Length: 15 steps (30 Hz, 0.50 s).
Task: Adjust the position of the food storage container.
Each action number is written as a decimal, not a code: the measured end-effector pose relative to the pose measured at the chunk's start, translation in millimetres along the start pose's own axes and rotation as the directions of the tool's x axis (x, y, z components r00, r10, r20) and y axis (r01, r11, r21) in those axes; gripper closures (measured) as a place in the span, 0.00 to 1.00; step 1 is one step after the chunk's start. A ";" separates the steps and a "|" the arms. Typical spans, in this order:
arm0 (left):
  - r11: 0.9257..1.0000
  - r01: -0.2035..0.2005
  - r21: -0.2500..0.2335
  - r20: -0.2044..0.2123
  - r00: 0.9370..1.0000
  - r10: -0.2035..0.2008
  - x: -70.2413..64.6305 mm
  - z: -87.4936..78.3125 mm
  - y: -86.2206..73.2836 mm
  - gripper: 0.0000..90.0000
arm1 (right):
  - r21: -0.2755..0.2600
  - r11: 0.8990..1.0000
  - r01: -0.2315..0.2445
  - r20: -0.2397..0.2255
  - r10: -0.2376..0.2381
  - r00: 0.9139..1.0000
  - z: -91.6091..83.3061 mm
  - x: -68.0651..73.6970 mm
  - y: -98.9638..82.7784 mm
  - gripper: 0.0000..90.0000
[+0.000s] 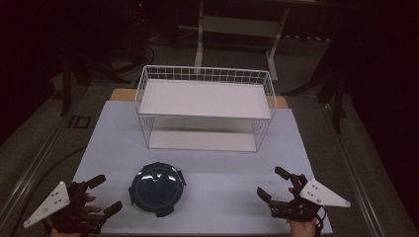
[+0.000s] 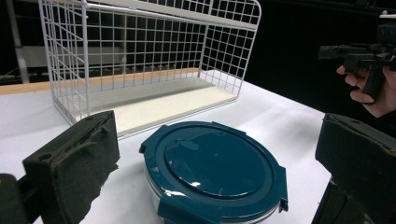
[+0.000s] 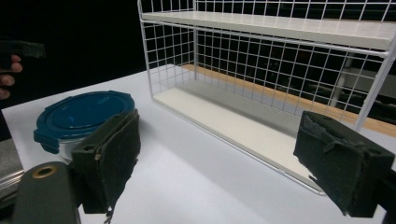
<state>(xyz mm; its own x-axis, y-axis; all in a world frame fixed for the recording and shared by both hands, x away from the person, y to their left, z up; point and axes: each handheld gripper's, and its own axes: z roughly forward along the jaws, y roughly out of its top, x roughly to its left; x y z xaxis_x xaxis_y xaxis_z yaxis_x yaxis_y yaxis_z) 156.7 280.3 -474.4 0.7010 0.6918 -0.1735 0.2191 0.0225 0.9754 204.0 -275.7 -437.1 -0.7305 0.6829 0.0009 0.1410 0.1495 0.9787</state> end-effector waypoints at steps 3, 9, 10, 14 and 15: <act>1.000 -0.009 -0.001 0.002 1.000 0.009 -0.9 -0.3 0.6 0.00 | 0.000 1.000 -0.001 -0.003 0.001 1.000 -0.5 0.6 0.6 0.16; 0.998 -0.055 0.010 0.059 0.997 0.054 -2.3 -3.5 12.2 0.00 | -0.007 1.000 -0.004 -0.008 0.004 1.000 -1.7 3.3 4.8 0.16; 0.995 -0.085 0.051 0.068 0.994 0.081 -3.2 -3.0 16.2 0.00 | -0.002 1.000 -0.007 -0.012 0.007 1.000 -1.1 3.7 4.8 0.16; 0.992 -0.053 0.118 0.110 0.993 0.040 2.8 -1.9 20.8 0.00 | 0.003 1.000 -0.007 -0.021 0.007 1.000 1.4 4.8 4.6 0.16; 0.992 -0.035 0.124 0.120 0.993 0.020 4.8 -1.5 21.1 0.00 | 0.003 1.000 -0.007 -0.022 0.007 1.000 1.8 5.4 4.7 0.15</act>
<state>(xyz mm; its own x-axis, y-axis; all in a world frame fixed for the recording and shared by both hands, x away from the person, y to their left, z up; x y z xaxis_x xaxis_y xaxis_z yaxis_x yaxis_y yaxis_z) 163.7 285.2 -454.5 0.7816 0.6003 -0.1694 0.2772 -0.0911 0.9565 201.9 -270.0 -432.8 -0.7440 0.6680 0.0120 0.1476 0.1468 0.9781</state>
